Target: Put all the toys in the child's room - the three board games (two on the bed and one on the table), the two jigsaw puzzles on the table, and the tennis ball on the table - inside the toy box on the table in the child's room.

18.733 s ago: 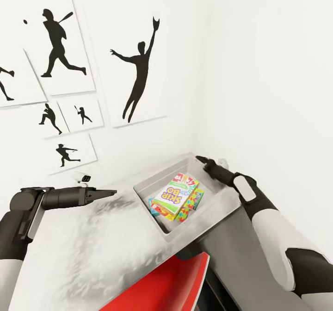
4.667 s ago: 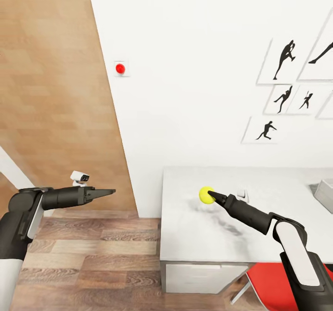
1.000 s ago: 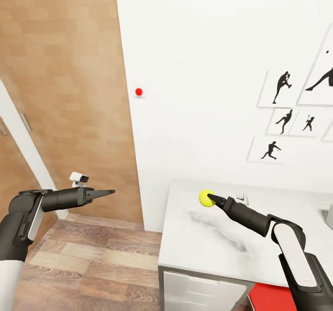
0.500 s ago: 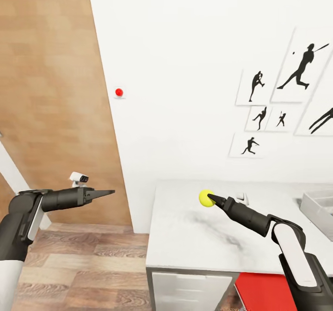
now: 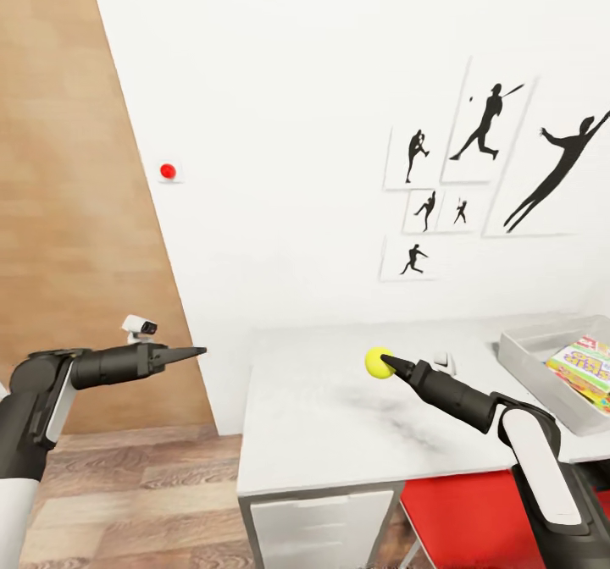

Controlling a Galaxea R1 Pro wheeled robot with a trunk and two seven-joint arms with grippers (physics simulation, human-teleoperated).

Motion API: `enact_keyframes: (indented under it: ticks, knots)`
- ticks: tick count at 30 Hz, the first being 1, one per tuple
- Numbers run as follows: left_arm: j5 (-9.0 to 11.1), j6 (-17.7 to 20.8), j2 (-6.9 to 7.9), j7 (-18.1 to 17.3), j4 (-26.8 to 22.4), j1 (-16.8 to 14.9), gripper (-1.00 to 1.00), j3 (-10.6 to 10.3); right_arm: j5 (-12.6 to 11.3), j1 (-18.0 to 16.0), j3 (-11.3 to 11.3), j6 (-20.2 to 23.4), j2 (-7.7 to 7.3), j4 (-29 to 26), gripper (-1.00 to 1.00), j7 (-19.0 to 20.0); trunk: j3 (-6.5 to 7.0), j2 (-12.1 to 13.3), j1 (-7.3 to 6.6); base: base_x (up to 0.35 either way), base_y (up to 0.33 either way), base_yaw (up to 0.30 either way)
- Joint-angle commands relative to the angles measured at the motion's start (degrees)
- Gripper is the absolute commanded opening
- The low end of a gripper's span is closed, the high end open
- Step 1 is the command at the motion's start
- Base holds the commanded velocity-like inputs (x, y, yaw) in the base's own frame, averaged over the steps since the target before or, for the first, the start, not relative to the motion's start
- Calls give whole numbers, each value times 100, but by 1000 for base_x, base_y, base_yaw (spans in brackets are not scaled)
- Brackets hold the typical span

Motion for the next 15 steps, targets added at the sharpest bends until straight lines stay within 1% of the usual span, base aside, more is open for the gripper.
enact_keyframes:
  ticks: [1, 9, 12, 15]
  knots:
    - [-3, 71, 3, -23, -3, 2, 100, 25, 53, -8, -9, 26, 0, 2, -100, 58, -13, -13, 4, 0, 0, -279]
    - [-3, 83, 4, -23, -27, 9, 100, 44, 53, -8, -9, 26, -1, 2, -100, 60, -13, -13, 4, 0, 0, -267]
    - [-8, 84, 4, -23, -28, 10, 100, 44, 53, -8, -12, 26, -4, 2, -100, 60, -13, -13, 4, 0, 0, -108]
    - [-11, 84, 4, -23, -29, 10, 100, 44, 53, -8, -13, 26, -7, 2, -100, 62, -13, -13, 4, 0, 0, -31]
